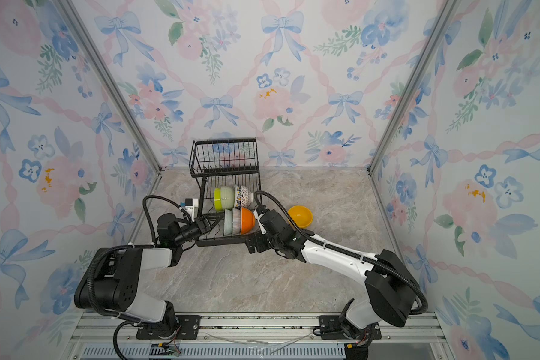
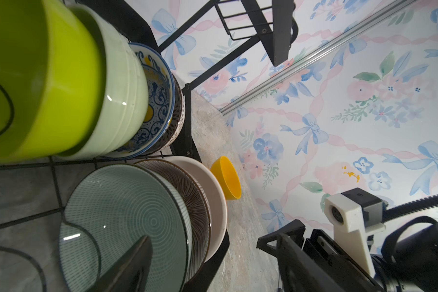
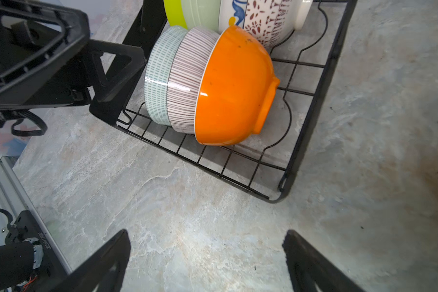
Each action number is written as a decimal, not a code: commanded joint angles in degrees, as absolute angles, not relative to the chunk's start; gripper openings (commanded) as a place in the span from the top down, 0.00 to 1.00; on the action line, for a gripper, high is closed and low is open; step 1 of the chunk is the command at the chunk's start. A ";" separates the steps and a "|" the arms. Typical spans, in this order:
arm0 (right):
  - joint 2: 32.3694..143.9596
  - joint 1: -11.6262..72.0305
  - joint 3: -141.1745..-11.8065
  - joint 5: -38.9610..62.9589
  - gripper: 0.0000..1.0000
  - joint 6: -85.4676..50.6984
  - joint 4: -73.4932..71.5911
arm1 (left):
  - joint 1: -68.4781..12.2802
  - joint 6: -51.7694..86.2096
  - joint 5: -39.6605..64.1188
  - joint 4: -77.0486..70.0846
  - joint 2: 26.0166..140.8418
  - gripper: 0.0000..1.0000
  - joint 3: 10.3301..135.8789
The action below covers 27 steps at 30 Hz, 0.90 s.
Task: Load bowls into a dish rack
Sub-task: Place the bowl in the dish rack, then pick up the bowl from the top-right of the table.
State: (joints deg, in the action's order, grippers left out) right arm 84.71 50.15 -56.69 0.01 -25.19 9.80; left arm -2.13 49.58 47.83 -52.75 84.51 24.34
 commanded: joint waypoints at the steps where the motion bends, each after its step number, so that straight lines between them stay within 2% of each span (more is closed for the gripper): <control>1: 82.55 49.66 -57.53 -3.28 0.04 -23.69 12.08 | -2.68 42.78 43.69 -42.84 80.36 0.17 25.15; 2: 82.32 49.53 -57.57 -3.83 0.04 -23.39 12.42 | -3.07 41.66 42.63 -40.73 78.96 0.16 25.35; 4: 81.72 49.42 -57.64 -5.31 0.04 -22.95 13.09 | -4.06 39.62 40.40 -36.73 76.64 0.04 25.70; 5: 81.43 49.32 -57.66 -6.10 0.04 -22.70 13.37 | -4.88 38.41 39.27 -34.75 75.40 0.02 26.00; 20: 76.24 46.77 -56.34 -16.64 0.04 -20.77 17.47 | -17.27 28.24 19.65 -14.07 62.31 0.02 28.77; 27: 75.77 42.07 -56.29 -16.12 0.04 -20.00 19.64 | -25.63 25.21 9.27 -7.27 59.00 0.02 30.45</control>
